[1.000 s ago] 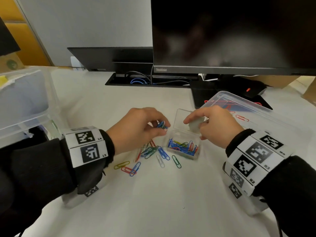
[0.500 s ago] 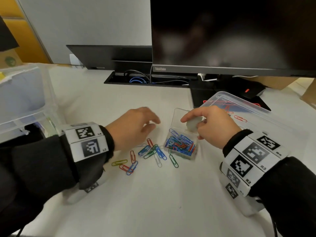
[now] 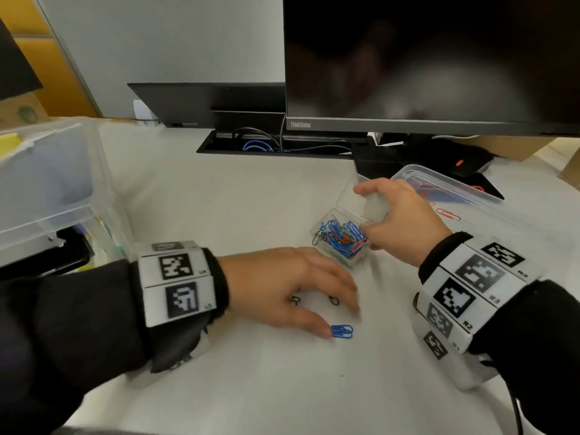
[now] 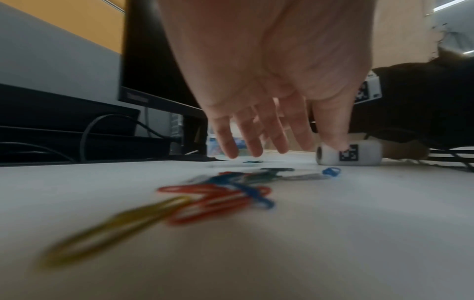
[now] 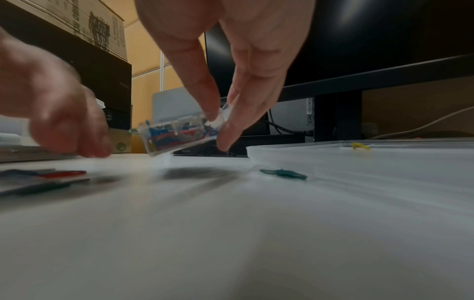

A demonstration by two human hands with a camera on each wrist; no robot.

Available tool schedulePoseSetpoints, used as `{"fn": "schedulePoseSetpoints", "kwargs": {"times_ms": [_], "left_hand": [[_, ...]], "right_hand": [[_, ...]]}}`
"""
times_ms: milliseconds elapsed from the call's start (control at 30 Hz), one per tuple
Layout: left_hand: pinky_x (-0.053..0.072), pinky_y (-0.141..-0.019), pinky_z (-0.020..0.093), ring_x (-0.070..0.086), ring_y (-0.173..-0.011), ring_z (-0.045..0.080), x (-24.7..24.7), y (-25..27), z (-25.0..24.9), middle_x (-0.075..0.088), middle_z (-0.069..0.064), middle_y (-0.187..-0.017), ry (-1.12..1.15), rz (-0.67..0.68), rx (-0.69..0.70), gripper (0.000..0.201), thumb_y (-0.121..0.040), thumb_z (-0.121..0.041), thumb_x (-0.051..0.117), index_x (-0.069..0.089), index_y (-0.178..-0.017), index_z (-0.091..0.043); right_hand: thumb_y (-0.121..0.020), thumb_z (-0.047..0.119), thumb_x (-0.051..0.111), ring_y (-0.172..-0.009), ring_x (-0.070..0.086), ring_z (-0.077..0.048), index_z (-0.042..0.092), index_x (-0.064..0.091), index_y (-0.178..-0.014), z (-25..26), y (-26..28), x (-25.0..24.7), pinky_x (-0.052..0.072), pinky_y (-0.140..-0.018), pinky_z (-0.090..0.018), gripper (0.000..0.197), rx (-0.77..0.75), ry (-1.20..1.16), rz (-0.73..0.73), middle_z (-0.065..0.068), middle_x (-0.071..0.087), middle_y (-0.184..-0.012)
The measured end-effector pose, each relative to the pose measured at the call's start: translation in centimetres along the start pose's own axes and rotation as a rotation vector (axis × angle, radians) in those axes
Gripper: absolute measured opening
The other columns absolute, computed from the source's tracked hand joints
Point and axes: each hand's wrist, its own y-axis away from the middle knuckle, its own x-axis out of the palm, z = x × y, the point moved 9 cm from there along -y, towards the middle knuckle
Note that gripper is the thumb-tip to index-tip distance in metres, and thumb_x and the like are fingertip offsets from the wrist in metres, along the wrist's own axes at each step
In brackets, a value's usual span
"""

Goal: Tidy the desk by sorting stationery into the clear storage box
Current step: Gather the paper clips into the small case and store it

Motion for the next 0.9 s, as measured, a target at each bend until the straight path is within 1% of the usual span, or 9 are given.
{"fn": "schedulePoseSetpoints", "kwargs": {"times_ms": [100,267,333,400,500,567,633,733,900], "left_hand": [[0.024,-0.101,0.009,0.039,-0.123,0.005,1.4,-1.2,0.1,0.05,-0.008,-0.136,-0.096,0.09,-0.013,0.039,-0.086,-0.032,0.062,0.059,-0.125,-0.024],[0.039,-0.083,0.008,0.061,-0.095,0.012,-1.0,1.6,3.0,0.07,-0.004,-0.101,-0.079,-0.047,-0.128,0.017,-0.082,-0.025,0.065,0.072,-0.094,-0.016],[0.043,-0.085,0.01,0.061,-0.092,0.005,-2.5,3.2,3.8,0.07,-0.009,-0.1,-0.065,-0.17,-0.157,0.028,-0.081,-0.04,0.056,0.071,-0.094,-0.021],[0.042,-0.094,0.017,0.056,-0.102,0.001,-3.4,4.4,4.9,0.063,-0.013,-0.11,-0.076,-0.248,-0.249,0.043,-0.075,-0.056,0.051,0.066,-0.106,-0.03],[0.032,-0.107,0.019,0.037,-0.121,0.001,-1.8,4.9,6.5,0.041,-0.021,-0.129,-0.141,-0.061,-0.432,0.079,-0.056,-0.073,0.06,0.046,-0.127,-0.043],[0.029,-0.103,0.01,0.033,-0.117,-0.004,-0.8,4.9,6.7,0.035,-0.023,-0.128,-0.126,0.045,-0.461,0.082,-0.055,-0.062,0.075,0.044,-0.13,-0.046],[0.032,-0.085,-0.001,0.044,-0.101,-0.013,-1.1,4.9,6.5,0.043,-0.021,-0.119,-0.041,0.016,-0.443,0.063,-0.063,-0.042,0.081,0.055,-0.12,-0.044],[0.046,-0.071,0.006,0.058,-0.077,-0.003,-1.6,4.7,6.4,0.055,-0.011,-0.104,0.056,-0.047,-0.442,0.033,-0.074,-0.023,0.077,0.068,-0.104,-0.035],[0.046,-0.069,0.005,0.059,-0.078,0.001,-2.0,4.0,6.0,0.063,-0.006,-0.094,-0.021,-0.086,-0.374,0.021,-0.082,-0.012,0.067,0.073,-0.095,-0.026]], "right_hand": [[-0.074,-0.005,0.063,-0.105,0.054,-0.028,0.021,0.051,-0.123,0.0,0.2,0.1,0.052,-0.087,-0.042,0.056,0.013,-0.005,0.008,-0.006,0.039,-0.124],[-0.076,-0.006,0.062,-0.107,0.054,-0.029,0.023,0.051,-0.123,-0.1,0.1,0.3,0.052,-0.088,-0.042,0.056,0.017,-0.028,0.022,0.001,0.034,-0.113],[-0.077,-0.005,0.063,-0.108,0.054,-0.029,0.024,0.05,-0.123,-0.1,0.0,0.4,0.052,-0.089,-0.042,0.056,0.015,-0.022,0.033,0.0,0.036,-0.116],[-0.078,-0.004,0.062,-0.108,0.054,-0.029,0.024,0.05,-0.124,-0.2,0.1,0.4,0.051,-0.09,-0.042,0.055,0.008,-0.012,0.037,-0.004,0.038,-0.125],[-0.078,-0.005,0.062,-0.108,0.054,-0.029,0.024,0.05,-0.124,-0.2,0.1,0.4,0.051,-0.091,-0.042,0.056,0.004,-0.01,0.038,-0.006,0.038,-0.129],[-0.078,-0.006,0.061,-0.107,0.054,-0.028,0.024,0.05,-0.124,-0.3,0.0,0.5,0.052,-0.09,-0.041,0.056,0.003,-0.008,0.041,-0.005,0.038,-0.128],[-0.078,-0.006,0.061,-0.106,0.054,-0.028,0.023,0.05,-0.124,-0.2,-0.1,0.5,0.052,-0.089,-0.04,0.056,-0.003,-0.014,0.043,-0.005,0.039,-0.125],[-0.078,-0.006,0.061,-0.106,0.054,-0.027,0.024,0.05,-0.124,-0.2,0.0,0.6,0.052,-0.088,-0.04,0.055,-0.011,-0.017,0.053,-0.003,0.038,-0.122],[-0.079,-0.005,0.06,-0.104,0.054,-0.027,0.024,0.05,-0.124,0.1,0.0,0.7,0.052,-0.088,-0.038,0.054,-0.025,-0.008,0.063,-0.005,0.039,-0.126]]}}
